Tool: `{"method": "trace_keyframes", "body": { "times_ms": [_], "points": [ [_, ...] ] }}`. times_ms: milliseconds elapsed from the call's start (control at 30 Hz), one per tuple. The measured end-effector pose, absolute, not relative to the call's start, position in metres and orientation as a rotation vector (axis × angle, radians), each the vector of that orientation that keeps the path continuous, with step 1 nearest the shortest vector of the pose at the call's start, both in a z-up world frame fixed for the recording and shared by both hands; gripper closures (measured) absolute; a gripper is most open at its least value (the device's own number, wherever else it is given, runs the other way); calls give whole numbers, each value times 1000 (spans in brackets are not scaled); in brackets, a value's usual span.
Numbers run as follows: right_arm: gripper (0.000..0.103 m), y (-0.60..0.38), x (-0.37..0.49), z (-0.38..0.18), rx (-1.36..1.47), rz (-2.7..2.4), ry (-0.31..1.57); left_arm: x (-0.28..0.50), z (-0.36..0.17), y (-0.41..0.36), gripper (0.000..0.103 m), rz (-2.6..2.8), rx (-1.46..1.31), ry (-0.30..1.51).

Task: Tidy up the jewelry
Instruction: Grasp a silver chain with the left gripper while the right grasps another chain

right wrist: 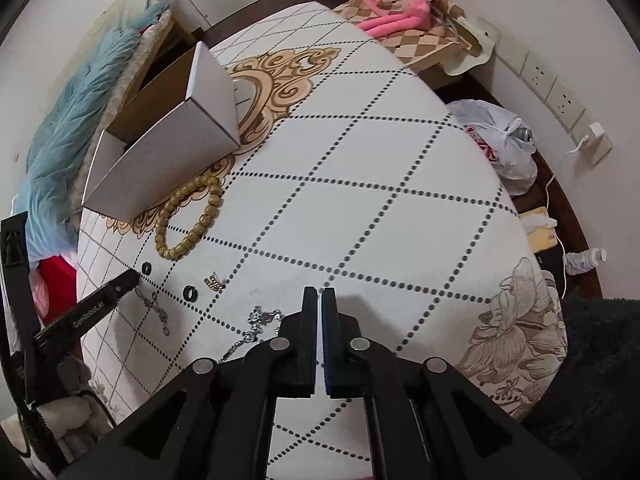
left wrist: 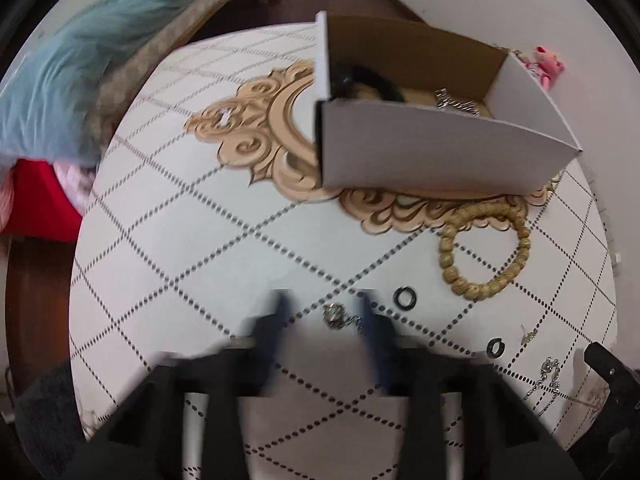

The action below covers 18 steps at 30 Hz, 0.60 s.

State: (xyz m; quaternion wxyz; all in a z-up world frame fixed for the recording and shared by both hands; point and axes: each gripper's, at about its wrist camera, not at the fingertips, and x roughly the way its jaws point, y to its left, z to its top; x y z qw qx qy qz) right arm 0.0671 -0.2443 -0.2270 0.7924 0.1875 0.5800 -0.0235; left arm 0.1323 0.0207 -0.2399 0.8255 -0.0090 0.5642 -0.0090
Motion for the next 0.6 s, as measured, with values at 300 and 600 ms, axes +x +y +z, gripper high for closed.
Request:
{"method": "trace_keyframes", "body": {
  "times_ms": [300,600],
  "points": [
    [66,-221,65,-225,321,33,1257,109,-230,33,96,-72,-95,1188],
    [61,-187,61,-236,137,17,1255,62,-222,55,96,-69,-154,1211]
  ]
}}
